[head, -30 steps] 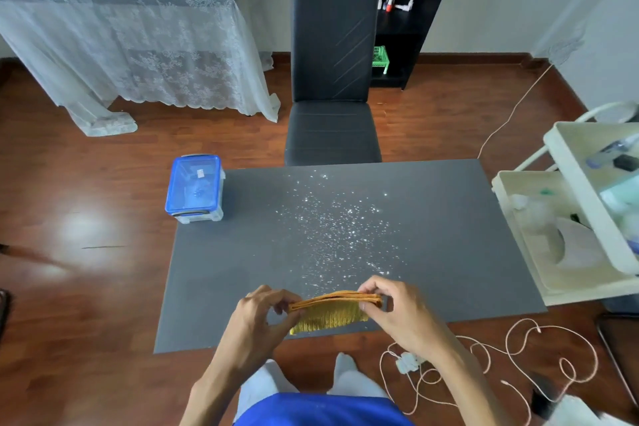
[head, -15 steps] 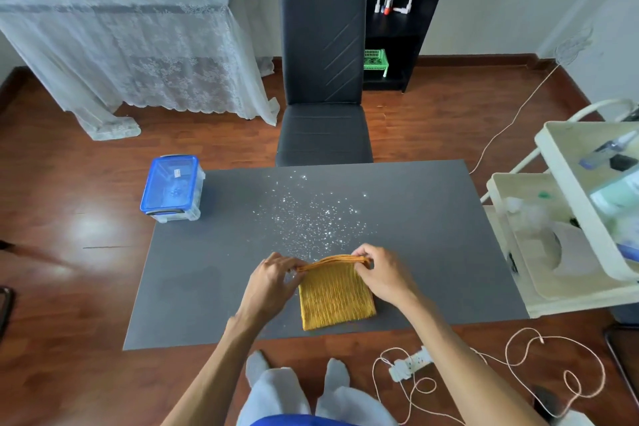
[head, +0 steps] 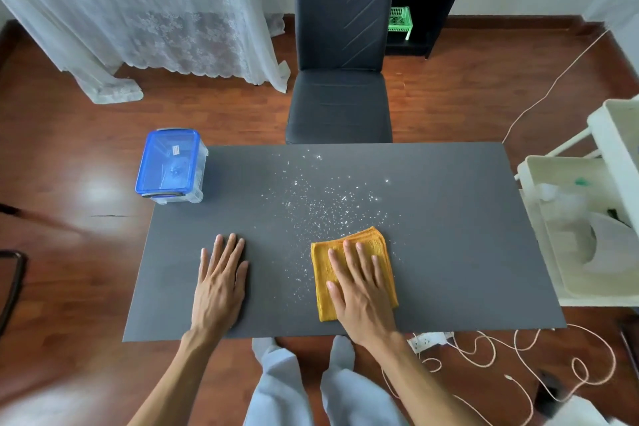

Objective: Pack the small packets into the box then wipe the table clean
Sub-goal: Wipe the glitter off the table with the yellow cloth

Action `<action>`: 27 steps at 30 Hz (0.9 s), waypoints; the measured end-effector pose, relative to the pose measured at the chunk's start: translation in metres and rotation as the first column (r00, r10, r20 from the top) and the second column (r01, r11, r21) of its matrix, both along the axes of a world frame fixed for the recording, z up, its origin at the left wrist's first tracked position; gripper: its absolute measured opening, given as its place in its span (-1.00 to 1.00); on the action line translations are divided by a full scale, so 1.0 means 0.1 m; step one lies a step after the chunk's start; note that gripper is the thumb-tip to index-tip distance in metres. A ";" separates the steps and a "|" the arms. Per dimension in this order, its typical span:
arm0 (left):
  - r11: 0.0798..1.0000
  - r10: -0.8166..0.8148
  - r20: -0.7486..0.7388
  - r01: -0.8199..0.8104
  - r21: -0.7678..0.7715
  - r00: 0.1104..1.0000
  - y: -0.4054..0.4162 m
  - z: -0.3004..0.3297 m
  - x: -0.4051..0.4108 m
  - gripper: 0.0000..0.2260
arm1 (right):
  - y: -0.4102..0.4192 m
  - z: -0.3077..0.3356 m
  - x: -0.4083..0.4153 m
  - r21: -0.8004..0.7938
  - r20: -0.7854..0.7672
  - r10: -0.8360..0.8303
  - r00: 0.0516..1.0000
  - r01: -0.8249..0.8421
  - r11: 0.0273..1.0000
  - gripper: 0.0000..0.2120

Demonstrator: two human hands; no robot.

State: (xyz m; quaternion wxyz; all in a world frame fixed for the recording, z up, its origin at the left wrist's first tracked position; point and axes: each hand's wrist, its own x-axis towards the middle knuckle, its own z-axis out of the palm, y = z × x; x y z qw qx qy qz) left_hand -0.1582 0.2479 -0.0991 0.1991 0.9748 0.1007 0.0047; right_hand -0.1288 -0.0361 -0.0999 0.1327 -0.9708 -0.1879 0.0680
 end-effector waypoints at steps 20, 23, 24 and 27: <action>0.999 -0.043 -0.018 0.043 -0.006 0.999 0.11 -0.05 0.08 -0.53 | -0.38 -0.09 -0.26 -0.127 0.023 -0.055 0.998 0.057 0.990 -0.40; 0.999 -0.036 -0.008 0.036 -0.007 0.999 0.11 -0.05 0.08 -0.53 | -0.45 -0.05 0.29 -0.154 0.051 -0.298 0.953 0.303 0.941 -0.37; 0.999 -0.037 -0.006 0.036 -0.006 0.999 0.13 -0.06 0.08 -0.53 | -0.27 -0.03 0.46 -0.148 0.063 -0.319 0.946 0.325 0.934 -0.36; 0.999 -0.041 0.004 0.041 -0.007 0.999 0.12 -0.09 0.08 -0.53 | 0.48 -0.04 0.58 -0.049 0.076 -0.229 0.970 0.233 0.971 -0.36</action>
